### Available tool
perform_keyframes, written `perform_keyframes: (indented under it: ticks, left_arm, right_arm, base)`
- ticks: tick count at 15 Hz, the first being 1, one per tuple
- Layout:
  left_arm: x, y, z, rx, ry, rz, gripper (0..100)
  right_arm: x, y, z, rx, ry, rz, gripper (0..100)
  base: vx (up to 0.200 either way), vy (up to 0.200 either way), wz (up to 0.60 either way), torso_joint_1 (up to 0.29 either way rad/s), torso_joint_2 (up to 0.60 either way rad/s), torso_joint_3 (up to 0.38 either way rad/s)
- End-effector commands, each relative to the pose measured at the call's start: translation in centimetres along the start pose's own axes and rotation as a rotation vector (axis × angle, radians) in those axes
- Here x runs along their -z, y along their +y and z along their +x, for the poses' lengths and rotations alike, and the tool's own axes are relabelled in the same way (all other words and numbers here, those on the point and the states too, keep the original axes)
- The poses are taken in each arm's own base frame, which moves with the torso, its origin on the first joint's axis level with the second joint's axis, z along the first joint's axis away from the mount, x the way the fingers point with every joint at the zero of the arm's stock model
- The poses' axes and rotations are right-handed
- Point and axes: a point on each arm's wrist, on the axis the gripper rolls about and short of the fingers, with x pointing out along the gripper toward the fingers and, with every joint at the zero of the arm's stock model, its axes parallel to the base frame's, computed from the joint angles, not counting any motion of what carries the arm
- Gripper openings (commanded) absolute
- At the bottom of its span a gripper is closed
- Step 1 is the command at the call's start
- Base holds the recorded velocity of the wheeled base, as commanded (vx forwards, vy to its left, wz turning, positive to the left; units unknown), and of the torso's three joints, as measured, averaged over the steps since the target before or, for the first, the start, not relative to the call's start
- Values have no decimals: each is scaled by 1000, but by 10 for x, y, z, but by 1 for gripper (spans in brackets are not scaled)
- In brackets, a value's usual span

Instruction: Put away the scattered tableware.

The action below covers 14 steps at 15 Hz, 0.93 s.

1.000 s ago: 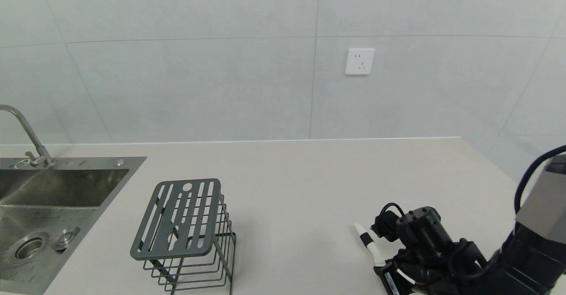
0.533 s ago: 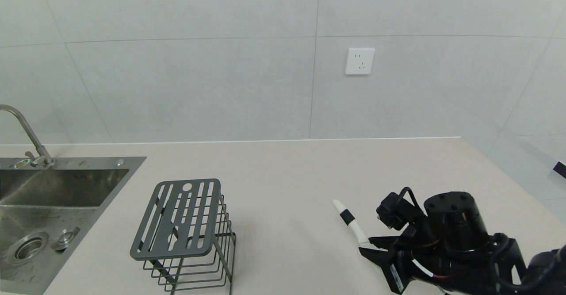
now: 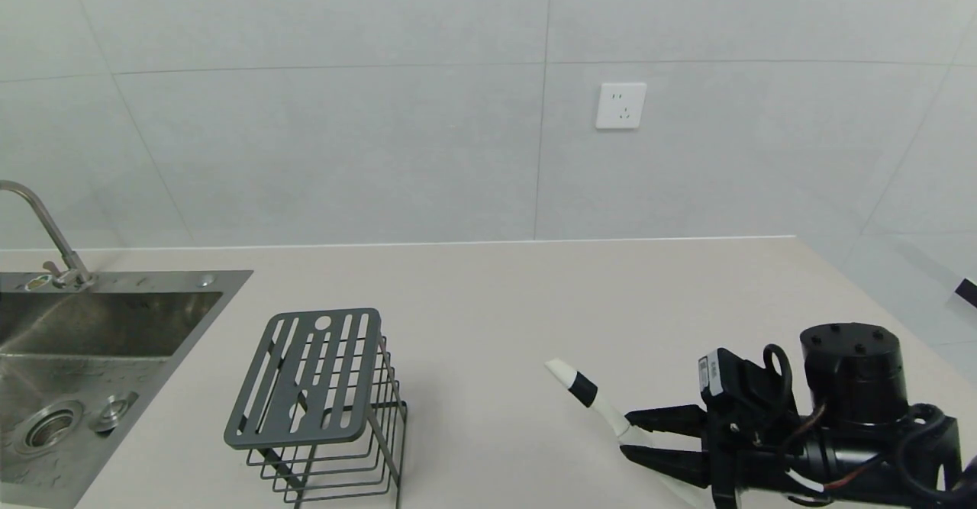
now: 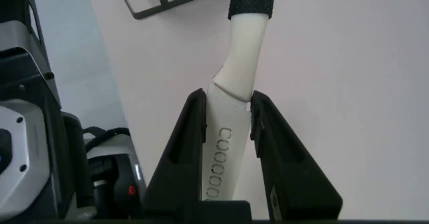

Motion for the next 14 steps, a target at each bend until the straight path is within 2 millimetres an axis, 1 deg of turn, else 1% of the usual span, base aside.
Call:
perform_keyframes:
  ticks: [1,2,5,7,8,9,11,12,14]
  left_arm:
    - [0,0,0,0,1,1,100]
    - [0,0,0,1,1,3,100]
    - [0,0,0,12,3,13,100]
    - [-3,-1,0,32,-31,81,100]
    - [-4,-1,0,30,-43,85,100]
    - [-31,-1,-5,18,-306,115,100]
    - [-36,-1,-6,39,-357,85,100]
    - [-36,-2,-6,91,-353,35,100]
    - [-35,-5,-7,220,-330,38,100]
  right_arm:
    - [3,0,-2,-14,2,-1,0]
    - [4,3,-2,-39,-2,-15,0]
    - [-2,3,1,-98,-52,-83,0]
    - [-4,6,2,-132,-68,-120,0]
    - [-4,7,3,-138,-69,-122,0]
    - [-4,12,4,-157,-65,-128,0]
    - [-6,13,6,-165,-69,-135,0]
    - [-7,18,8,-190,-70,-143,0]
    - [-9,24,6,-206,-72,-149,0]
  base:
    - [0,0,0,0,0,0]
    - [0,0,0,0,0,0]
    - [0,0,0,0,0,0]
    - [0,0,0,0,0,0]
    - [0,0,0,0,0,0]
    - [0,0,0,0,0,0]
    - [0,0,0,0,0,0]
    - [0,0,0,0,0,0]
    - [0,0,0,0,0,0]
